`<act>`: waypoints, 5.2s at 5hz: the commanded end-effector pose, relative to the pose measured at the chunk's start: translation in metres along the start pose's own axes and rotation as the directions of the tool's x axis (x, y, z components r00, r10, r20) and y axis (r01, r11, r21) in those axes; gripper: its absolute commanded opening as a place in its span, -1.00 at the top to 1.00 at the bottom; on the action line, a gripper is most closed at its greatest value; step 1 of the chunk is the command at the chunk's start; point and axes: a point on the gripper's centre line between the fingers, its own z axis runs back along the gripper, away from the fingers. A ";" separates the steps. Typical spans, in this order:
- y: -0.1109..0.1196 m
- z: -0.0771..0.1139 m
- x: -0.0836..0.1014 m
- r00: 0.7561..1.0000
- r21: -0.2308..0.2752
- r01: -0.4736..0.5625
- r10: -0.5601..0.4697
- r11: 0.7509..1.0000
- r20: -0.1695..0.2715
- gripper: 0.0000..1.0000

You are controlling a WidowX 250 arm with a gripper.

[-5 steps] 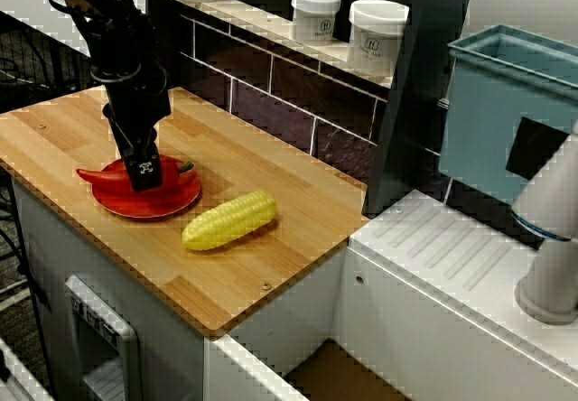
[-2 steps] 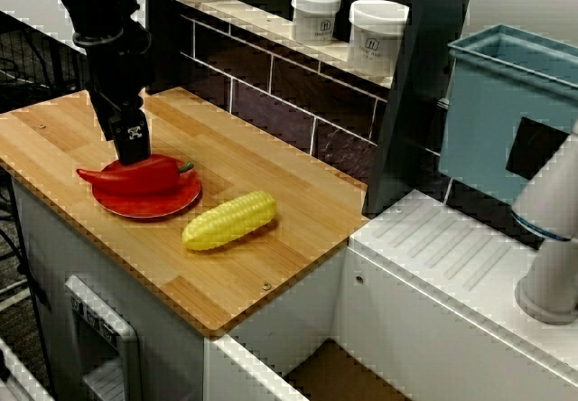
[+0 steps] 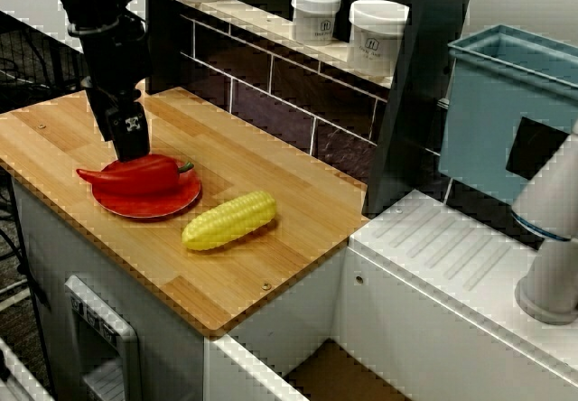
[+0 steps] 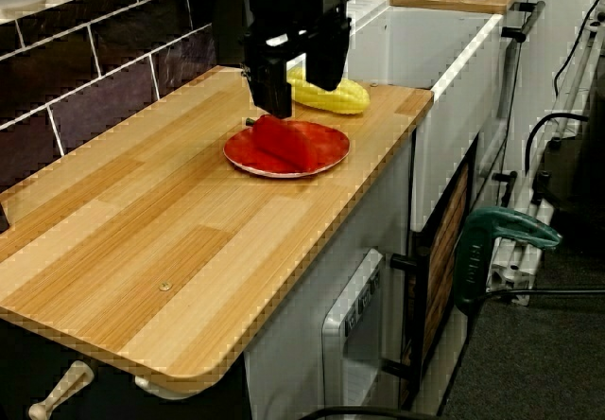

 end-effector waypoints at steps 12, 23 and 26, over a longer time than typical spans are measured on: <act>-0.070 -0.055 0.061 0.989 0.037 -0.125 0.127 0.992 -0.073 1.00; 0.139 -0.001 0.019 0.977 0.259 -0.197 0.211 0.945 -0.026 1.00; 0.125 -0.026 0.016 0.980 0.253 -0.159 0.185 0.954 -0.079 1.00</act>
